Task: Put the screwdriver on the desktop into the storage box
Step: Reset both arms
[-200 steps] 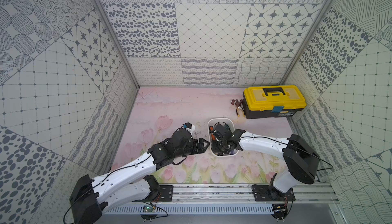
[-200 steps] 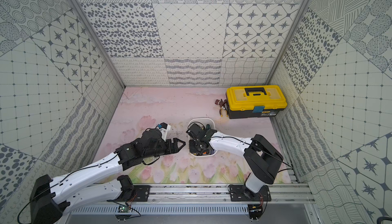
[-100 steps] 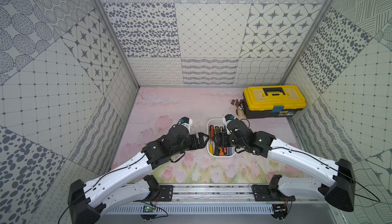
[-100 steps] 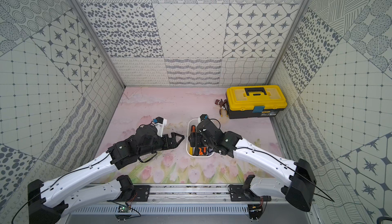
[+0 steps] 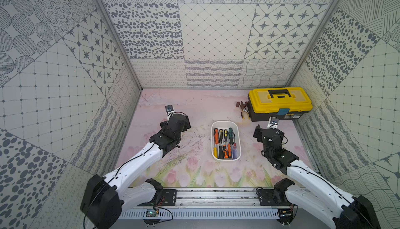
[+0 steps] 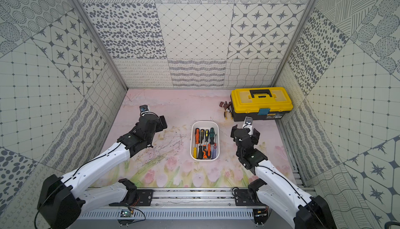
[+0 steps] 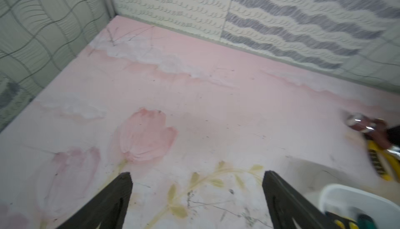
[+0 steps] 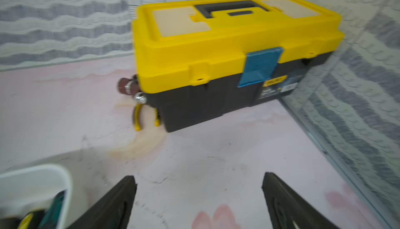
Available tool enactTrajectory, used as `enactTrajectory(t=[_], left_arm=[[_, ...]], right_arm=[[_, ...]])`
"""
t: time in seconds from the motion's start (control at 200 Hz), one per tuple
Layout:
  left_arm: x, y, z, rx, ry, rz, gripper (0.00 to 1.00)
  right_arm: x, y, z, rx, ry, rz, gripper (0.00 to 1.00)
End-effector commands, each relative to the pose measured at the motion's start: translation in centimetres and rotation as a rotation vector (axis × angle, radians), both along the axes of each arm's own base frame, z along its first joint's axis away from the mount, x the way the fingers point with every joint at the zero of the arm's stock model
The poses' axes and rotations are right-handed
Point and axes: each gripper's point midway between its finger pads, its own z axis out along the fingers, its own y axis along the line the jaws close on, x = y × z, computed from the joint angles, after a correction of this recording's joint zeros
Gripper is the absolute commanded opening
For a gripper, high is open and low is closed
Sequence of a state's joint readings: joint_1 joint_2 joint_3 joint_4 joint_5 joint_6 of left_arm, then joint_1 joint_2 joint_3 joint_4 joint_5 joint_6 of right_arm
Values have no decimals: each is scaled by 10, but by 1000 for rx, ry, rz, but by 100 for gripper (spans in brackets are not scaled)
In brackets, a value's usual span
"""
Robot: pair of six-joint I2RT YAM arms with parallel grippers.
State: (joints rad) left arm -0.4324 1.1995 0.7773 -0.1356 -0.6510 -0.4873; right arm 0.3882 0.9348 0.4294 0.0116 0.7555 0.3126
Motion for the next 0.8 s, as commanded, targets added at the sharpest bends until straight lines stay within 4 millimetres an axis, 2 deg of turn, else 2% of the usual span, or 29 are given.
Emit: enactTrajectory(t=[0.0,0.025,0.07,0.13,0.2,0.235,0.335,0.385,0.395,0.43,0.47,0.51,0.515,0.52,0.525,0.53,0.545,0.575,0.61,0.645,0.695,0.75,0.795], left_arm=[[10,92,-55,251,62,242,99],[8,96,-65,256,74,230,100],[10,96,-75,269,54,184,99],[18,92,-79,268,18,119,99],[21,95,-80,141,-39,142,100],[22,92,-83,89,-39,98,99],[25,96,-80,83,-71,81,99],[24,98,-79,84,-132,78,99],[23,98,-81,82,-139,77,99],[24,97,-82,87,-172,62,99],[26,92,-85,76,-145,28,100],[31,86,-87,60,-133,-15,100],[32,85,-87,64,-135,-21,99],[33,84,-87,64,-138,-28,99],[34,83,-88,69,-139,-36,99],[35,82,-88,71,-142,-45,99],[36,79,-89,73,-138,-72,100],[39,68,-96,47,-103,-135,100],[43,64,-101,45,-108,-168,99],[44,55,-101,68,-157,-226,99],[41,58,-106,35,-99,-201,99],[44,59,-101,63,-152,-207,99],[40,58,-107,38,-99,-200,99]], right_arm=[[1,-60,-27,1,-20,-225,97],[-1,-74,-36,9,-5,-273,97],[0,-79,-40,51,49,-283,97],[12,-75,-35,62,-22,-210,97],[21,-70,-29,79,-121,-146,97],[25,-69,-27,97,-166,-119,97],[44,-66,-31,133,-209,-52,97],[55,-65,-40,131,-206,-24,97],[58,-65,-37,127,-230,-16,97],[66,-55,-37,103,-229,48,97],[77,-26,-43,91,-147,224,97],[85,-14,-60,86,-102,290,97],[88,-13,-52,78,-141,296,97],[88,-13,-60,79,-120,297,97],[90,-12,-54,74,-153,301,97],[90,-11,-60,76,-138,304,97],[92,-9,-50,64,-194,316,97],[91,-2,-51,71,-160,362,97],[92,-5,-61,81,-67,343,97],[95,-7,-60,71,-100,321,97],[95,-7,-56,73,-125,316,97],[94,-7,-61,70,-69,315,97],[95,-6,-58,61,-103,315,97]])
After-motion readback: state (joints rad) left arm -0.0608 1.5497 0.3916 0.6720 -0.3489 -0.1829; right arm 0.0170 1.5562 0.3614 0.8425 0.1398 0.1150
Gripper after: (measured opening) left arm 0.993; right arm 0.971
